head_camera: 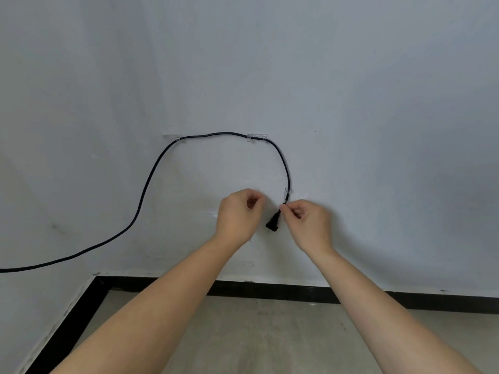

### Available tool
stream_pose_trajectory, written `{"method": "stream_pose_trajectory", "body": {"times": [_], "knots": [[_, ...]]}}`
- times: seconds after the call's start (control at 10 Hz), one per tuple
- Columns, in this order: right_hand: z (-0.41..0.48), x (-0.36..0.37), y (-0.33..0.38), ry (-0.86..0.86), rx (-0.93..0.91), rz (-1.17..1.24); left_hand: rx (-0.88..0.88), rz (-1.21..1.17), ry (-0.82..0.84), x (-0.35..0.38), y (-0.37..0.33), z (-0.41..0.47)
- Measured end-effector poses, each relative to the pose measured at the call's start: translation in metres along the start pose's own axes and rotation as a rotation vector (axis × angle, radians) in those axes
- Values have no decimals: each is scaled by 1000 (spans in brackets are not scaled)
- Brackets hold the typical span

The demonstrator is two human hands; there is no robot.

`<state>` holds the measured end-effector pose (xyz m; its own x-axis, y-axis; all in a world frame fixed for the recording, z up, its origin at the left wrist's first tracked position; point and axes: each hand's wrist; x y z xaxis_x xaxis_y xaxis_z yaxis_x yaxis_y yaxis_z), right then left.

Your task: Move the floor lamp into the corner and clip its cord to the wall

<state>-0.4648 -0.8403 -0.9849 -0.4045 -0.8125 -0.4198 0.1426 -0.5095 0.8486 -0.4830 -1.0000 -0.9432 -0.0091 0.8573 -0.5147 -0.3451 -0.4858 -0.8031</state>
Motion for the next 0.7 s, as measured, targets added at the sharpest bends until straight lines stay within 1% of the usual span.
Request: {"method": "stream_pose_trajectory", "body": {"times": [0.1,0.2,0.3,0.4,0.5,0.6,0.7], "knots": [[3,-6,-2,144,66,80,97,243,-32,-16,26,-11],[7,-17,-8,242,55,-67,226,462,-77,-26,47,-21],[2,-20,-18,439,134,-370,277,652,8,-27,66,-35],[-10,-17,-25,670,235,-624,192,812,197,-20,83,-51],[-19,-17,-14,743,195,-647,141,870,300,-19,91,-56],[-16,-19,25,652,44,-438,118,831,312,-20,89,-54],[-11,-26,85,425,-237,-22,106,801,316,-19,84,-57]]}}
Point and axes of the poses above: each hand's wrist, its own z-axis towards the middle knuckle, its own x-axis out of the palm, y = z × x, and after that the axes turned 5 degrees about y, right-handed
